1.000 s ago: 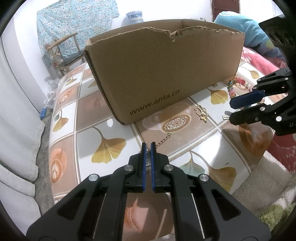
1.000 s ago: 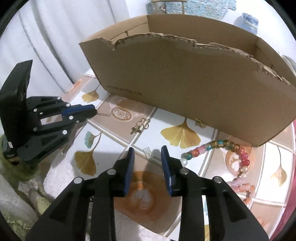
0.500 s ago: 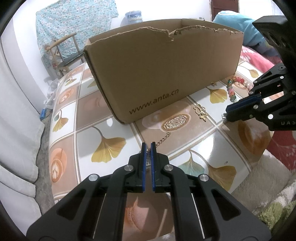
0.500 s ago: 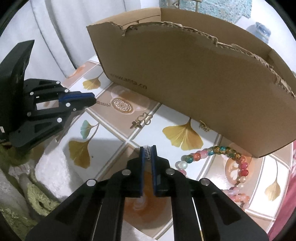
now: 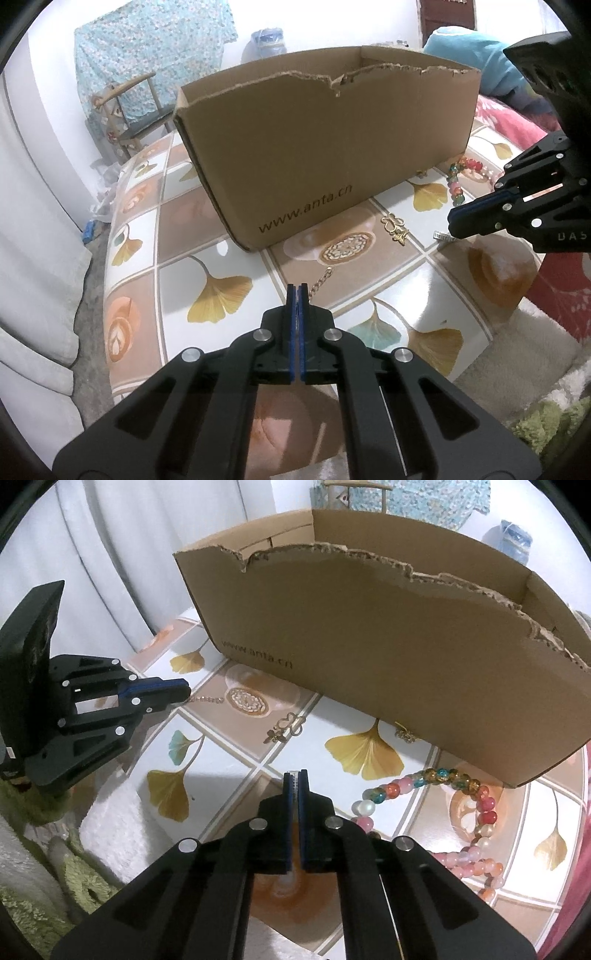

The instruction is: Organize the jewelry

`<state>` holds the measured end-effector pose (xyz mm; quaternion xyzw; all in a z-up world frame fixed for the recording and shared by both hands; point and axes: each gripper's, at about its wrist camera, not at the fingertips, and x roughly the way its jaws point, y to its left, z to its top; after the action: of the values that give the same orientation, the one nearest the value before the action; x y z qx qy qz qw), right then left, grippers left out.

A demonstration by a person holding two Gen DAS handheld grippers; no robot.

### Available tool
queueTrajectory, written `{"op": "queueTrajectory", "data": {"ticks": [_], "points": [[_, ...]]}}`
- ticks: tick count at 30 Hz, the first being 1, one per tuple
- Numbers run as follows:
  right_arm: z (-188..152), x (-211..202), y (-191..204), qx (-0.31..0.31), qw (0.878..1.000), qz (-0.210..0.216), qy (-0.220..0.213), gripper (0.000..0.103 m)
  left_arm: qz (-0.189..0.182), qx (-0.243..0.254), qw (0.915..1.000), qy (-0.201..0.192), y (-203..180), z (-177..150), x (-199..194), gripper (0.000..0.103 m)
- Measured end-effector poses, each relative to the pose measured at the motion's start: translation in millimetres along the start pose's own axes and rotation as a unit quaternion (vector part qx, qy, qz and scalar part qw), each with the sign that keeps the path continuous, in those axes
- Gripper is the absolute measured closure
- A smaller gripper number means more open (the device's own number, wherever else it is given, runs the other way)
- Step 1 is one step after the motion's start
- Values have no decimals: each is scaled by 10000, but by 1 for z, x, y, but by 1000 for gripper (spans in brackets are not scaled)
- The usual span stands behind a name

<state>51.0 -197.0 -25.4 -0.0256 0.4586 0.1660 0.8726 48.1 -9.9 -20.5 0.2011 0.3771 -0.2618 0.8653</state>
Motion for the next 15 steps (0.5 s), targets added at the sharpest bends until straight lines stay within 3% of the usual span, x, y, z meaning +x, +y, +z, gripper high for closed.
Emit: {"op": "queueTrajectory", "data": {"ticks": [15], "points": [[-4,-45,-6,112,9985,73,-531,100,141,20,9992,-380,-3,13,-33,103]]}}
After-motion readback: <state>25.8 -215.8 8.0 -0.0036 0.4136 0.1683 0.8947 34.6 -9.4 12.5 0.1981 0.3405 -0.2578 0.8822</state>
